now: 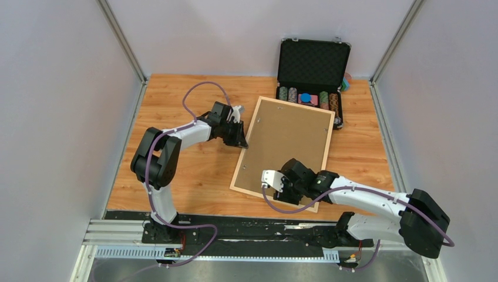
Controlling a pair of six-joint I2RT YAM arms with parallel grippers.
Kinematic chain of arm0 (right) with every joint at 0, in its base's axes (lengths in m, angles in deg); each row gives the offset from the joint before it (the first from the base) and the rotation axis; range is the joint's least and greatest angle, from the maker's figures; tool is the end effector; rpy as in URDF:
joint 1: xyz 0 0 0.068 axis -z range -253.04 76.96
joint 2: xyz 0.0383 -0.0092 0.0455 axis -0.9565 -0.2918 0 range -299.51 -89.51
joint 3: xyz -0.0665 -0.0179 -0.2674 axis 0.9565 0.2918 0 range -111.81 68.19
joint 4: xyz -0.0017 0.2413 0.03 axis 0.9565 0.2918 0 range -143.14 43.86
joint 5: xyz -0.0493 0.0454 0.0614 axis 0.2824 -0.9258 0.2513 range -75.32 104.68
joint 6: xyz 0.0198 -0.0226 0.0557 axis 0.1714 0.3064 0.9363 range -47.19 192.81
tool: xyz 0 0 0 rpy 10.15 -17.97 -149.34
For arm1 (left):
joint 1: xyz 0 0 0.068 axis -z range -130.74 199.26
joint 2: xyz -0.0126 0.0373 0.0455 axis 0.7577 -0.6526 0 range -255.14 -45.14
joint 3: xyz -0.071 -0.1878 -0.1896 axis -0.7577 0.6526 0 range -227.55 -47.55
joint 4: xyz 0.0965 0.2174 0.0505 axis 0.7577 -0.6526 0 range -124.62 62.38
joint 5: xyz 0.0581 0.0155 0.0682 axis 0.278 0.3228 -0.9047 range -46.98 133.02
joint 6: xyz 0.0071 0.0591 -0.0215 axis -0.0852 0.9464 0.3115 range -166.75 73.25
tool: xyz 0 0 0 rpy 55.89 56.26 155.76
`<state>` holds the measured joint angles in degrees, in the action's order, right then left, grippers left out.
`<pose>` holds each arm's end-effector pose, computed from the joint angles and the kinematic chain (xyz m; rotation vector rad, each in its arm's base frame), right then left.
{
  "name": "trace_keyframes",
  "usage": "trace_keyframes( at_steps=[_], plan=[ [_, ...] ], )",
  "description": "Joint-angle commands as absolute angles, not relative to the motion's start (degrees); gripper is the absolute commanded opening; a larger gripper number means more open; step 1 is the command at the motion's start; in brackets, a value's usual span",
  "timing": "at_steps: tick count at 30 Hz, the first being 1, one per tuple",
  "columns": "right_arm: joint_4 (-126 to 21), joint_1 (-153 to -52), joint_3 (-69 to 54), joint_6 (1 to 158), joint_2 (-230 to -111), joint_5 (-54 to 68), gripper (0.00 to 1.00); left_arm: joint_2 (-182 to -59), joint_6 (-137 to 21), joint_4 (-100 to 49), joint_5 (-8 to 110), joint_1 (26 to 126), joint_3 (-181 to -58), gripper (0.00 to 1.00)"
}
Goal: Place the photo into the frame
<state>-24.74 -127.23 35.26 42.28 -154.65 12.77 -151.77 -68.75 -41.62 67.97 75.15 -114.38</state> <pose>0.1100 0.1554 0.1800 -1.7876 1.9431 0.1849 0.3310 -0.1835 0.1764 0.2766 2.5949 -0.8716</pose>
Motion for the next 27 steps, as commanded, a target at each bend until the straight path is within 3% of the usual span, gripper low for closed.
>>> trace_keyframes(
  at_steps=[1,27],
  plan=[
    [-22.3,-127.0,36.4,40.4,-153.6,16.4,0.53,-152.3,-67.6,-40.4,67.7,75.3,-116.0,0.00],
    [-18.6,-126.4,32.6,43.4,-150.5,13.3,0.53,-153.2,-66.8,-41.1,66.1,75.2,-116.8,0.00]
  ],
)
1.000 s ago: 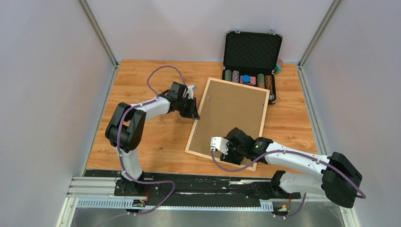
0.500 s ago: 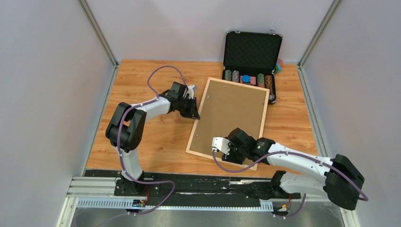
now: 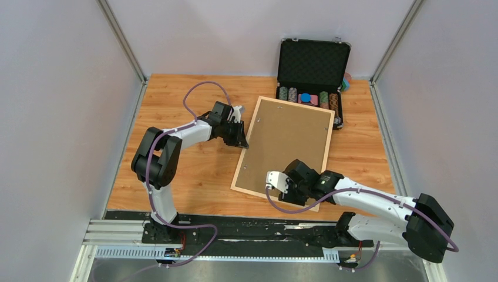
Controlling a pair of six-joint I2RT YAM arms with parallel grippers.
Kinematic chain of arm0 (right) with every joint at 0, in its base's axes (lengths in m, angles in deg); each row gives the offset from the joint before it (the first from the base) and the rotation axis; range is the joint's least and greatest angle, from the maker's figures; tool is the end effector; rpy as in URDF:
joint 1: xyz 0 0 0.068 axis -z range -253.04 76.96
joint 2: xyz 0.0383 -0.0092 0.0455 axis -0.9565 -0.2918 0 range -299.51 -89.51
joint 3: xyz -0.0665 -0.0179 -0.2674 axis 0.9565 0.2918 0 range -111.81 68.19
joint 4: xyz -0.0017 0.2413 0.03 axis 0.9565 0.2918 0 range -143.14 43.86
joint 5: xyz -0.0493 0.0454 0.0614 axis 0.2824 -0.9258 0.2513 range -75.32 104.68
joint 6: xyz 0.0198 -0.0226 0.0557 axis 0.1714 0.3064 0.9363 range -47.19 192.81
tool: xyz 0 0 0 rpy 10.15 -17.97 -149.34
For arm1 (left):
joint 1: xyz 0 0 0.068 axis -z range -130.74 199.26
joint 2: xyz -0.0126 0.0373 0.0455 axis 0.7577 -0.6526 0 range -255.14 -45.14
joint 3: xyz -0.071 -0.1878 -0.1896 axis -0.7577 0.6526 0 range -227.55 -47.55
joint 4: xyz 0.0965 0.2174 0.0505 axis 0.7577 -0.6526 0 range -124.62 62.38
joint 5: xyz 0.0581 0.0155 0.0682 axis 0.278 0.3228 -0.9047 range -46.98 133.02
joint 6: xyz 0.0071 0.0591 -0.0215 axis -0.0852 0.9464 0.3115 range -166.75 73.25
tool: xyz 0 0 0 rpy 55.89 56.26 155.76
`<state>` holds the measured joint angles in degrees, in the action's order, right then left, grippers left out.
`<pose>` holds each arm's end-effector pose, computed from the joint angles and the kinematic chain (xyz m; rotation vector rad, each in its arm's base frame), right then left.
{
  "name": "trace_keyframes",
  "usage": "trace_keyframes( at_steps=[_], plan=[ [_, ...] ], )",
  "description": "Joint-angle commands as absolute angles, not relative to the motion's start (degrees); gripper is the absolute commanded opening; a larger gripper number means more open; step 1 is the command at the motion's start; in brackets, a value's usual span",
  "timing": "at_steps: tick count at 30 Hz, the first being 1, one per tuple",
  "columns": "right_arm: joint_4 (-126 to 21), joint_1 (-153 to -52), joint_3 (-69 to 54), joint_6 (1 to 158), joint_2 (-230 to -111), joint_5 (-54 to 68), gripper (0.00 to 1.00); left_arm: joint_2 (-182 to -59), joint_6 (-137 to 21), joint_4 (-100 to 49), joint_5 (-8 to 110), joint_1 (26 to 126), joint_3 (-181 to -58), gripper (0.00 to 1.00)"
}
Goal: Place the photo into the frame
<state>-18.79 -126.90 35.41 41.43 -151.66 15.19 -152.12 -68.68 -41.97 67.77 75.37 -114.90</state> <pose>0.1036 0.1412 0.1818 -1.8182 1.9798 0.1104 0.3318 -0.1853 0.1763 0.2810 2.5980 -0.8674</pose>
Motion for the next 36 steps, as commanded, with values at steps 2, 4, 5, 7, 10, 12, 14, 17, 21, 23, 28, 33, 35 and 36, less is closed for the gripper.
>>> trace_keyframes(
  at_steps=[2,4,5,7,10,12,14,17,21,23,28,33,35,36],
  plan=[
    [-18.9,-125.8,31.7,43.9,-150.4,13.0,0.53,-153.2,-66.8,-41.2,66.1,75.2,-116.8,0.00],
    [-19.0,-125.0,30.8,44.4,-150.2,12.5,0.53,-153.1,-66.8,-41.2,66.1,75.2,-116.9,0.00],
    [-18.9,-124.7,30.4,44.6,-150.3,12.1,0.53,-153.0,-66.7,-41.2,66.1,75.2,-116.9,0.00],
    [-18.9,-124.6,30.0,45.0,-150.5,11.2,0.53,-153.0,-66.7,-41.2,66.1,75.2,-116.9,0.00],
    [-18.8,-124.6,30.1,45.3,-151.0,9.0,0.53,-153.1,-66.7,-41.3,66.1,75.2,-116.9,0.00],
    [-18.9,-124.7,30.2,45.5,-151.3,7.8,0.53,-153.0,-66.7,-41.3,66.1,75.2,-116.9,0.00],
    [-18.7,-124.7,30.4,45.5,-151.4,6.9,0.53,-153.0,-66.7,-41.3,66.1,75.2,-116.9,0.00],
    [-18.4,-124.9,30.8,45.6,-151.6,6.0,0.53,-153.1,-66.6,-41.3,66.0,75.2,-116.9,0.00],
    [-18.4,-125.6,31.6,45.6,-152.1,5.9,0.53,-153.3,-66.7,-41.3,66.0,75.2,-117.1,0.00],
    [-18.6,-125.8,32.1,45.7,-152.5,5.9,0.53,-153.4,-66.7,-41.3,66.0,75.2,-117.1,0.00],
    [-19.8,-125.9,33.2,45.1,-153.3,7.2,0.53,-153.3,-66.7,-41.3,66.0,75.2,-117.0,0.00],
    [-20.3,-126.0,34.0,44.6,-153.7,8.5,0.53,-153.2,-66.7,-41.3,66.0,75.2,-116.9,0.00],
    [-20.5,-125.9,34.1,44.5,-153.9,8.7,0.53,-153.3,-66.8,-41.3,66.2,75.2,-117.0,0.00],
    [-20.6,-125.9,34.1,44.6,-154.0,9.0,0.53,-153.3,-66.8,-41.3,66.1,75.2,-117.0,0.00]
  ],
)
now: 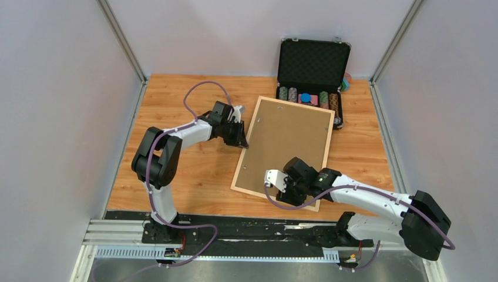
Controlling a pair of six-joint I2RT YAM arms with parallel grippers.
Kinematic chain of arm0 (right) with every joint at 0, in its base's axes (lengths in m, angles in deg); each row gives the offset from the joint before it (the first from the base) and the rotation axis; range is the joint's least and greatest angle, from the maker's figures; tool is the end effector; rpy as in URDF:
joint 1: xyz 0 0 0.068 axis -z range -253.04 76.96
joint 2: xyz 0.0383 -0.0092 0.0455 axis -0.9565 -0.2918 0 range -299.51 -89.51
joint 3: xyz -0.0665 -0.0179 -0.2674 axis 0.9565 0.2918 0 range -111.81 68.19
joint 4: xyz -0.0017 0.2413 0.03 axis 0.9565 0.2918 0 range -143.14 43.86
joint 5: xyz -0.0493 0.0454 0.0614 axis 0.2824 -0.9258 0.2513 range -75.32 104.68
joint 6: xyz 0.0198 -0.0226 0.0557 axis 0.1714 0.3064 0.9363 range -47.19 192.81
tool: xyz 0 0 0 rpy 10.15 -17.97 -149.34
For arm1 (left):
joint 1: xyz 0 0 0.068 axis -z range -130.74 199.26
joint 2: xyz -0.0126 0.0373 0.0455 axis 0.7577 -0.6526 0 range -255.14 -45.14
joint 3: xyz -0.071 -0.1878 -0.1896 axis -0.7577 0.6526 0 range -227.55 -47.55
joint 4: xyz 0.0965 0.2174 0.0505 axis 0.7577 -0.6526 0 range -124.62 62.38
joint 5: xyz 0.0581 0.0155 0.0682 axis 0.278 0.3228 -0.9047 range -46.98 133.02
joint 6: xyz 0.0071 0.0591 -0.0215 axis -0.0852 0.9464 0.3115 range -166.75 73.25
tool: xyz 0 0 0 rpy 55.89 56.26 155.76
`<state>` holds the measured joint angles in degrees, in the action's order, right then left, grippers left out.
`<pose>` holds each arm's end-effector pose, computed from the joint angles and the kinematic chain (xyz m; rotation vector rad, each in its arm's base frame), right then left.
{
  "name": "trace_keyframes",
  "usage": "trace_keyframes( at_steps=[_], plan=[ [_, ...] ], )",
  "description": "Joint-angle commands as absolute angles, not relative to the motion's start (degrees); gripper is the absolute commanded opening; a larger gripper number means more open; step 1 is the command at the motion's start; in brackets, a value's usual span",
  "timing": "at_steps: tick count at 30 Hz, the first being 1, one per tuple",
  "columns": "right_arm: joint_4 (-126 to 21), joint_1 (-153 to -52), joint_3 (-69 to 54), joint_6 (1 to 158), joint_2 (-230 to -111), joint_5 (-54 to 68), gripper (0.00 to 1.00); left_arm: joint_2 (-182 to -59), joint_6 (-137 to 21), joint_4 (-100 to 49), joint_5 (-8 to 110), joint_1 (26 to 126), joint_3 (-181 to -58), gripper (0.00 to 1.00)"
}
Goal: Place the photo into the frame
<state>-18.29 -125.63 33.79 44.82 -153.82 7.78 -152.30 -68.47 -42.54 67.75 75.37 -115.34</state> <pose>0.1056 0.1477 0.1836 -1.7884 2.0525 0.2900 0.3325 -0.1856 0.1766 0.2844 2.6024 -0.8644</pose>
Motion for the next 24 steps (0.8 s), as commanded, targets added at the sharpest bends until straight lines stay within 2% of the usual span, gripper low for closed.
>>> trace_keyframes(
  at_steps=[1,24],
  plan=[
    [-20.6,-125.9,34.2,44.6,-154.1,9.1,0.52,-153.4,-66.8,-41.3,66.1,75.1,-116.9,0.00],
    [-22.9,-125.9,35.1,45.1,-156.3,14.6,0.50,-153.2,-66.5,-41.3,66.4,75.2,-116.7,0.00]
  ],
)
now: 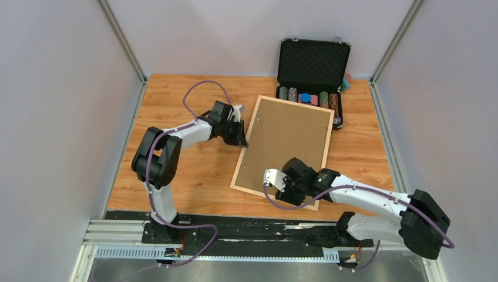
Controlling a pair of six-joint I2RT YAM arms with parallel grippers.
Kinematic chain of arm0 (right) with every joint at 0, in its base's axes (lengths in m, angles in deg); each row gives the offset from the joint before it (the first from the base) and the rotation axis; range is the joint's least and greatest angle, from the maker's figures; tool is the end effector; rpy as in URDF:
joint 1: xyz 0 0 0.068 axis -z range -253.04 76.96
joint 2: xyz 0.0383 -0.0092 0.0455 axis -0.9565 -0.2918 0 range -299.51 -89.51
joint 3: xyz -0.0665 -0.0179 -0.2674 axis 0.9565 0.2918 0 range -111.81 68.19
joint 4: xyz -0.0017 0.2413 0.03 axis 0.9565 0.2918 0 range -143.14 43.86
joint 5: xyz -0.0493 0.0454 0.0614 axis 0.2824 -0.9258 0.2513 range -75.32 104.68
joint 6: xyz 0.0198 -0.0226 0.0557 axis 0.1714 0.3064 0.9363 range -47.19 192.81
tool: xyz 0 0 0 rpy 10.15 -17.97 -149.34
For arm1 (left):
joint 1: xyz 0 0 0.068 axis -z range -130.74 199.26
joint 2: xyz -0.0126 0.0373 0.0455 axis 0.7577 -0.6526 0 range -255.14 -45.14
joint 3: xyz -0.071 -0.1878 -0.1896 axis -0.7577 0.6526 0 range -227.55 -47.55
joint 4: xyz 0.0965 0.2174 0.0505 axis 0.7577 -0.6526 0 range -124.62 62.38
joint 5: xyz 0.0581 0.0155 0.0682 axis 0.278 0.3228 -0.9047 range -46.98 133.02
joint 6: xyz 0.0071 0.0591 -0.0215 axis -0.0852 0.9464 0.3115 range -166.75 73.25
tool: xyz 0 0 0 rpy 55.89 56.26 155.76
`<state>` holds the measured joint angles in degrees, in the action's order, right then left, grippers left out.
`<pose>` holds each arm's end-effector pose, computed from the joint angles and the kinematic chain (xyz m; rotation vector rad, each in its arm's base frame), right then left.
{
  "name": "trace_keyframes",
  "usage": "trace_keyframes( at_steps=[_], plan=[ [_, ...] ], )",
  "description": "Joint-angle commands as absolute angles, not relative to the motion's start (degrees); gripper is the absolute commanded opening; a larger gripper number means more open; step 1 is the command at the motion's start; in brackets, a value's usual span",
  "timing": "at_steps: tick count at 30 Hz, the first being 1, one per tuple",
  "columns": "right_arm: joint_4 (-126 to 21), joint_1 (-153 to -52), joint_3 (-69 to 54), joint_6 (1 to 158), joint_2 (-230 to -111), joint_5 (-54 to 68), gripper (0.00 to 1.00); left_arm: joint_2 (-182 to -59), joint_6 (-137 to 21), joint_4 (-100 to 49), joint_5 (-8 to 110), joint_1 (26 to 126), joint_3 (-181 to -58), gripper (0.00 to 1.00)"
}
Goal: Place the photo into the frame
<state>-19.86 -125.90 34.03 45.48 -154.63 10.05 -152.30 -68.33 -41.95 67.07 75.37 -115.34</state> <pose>0.1084 0.1497 0.1814 -1.7650 2.0572 0.2436 0.3337 -0.1856 0.1771 0.2843 2.5907 -0.8511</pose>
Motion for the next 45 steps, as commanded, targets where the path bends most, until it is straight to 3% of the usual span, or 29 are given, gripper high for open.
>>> trace_keyframes(
  at_steps=[1,45],
  plan=[
    [-22.9,-125.8,35.1,45.1,-156.4,15.6,0.50,-153.2,-66.5,-41.4,66.5,75.2,-116.7,0.00],
    [-23.5,-121.2,35.6,40.2,-156.4,20.6,0.49,-153.9,-64.8,-41.6,65.8,75.2,-116.8,0.00]
  ],
)
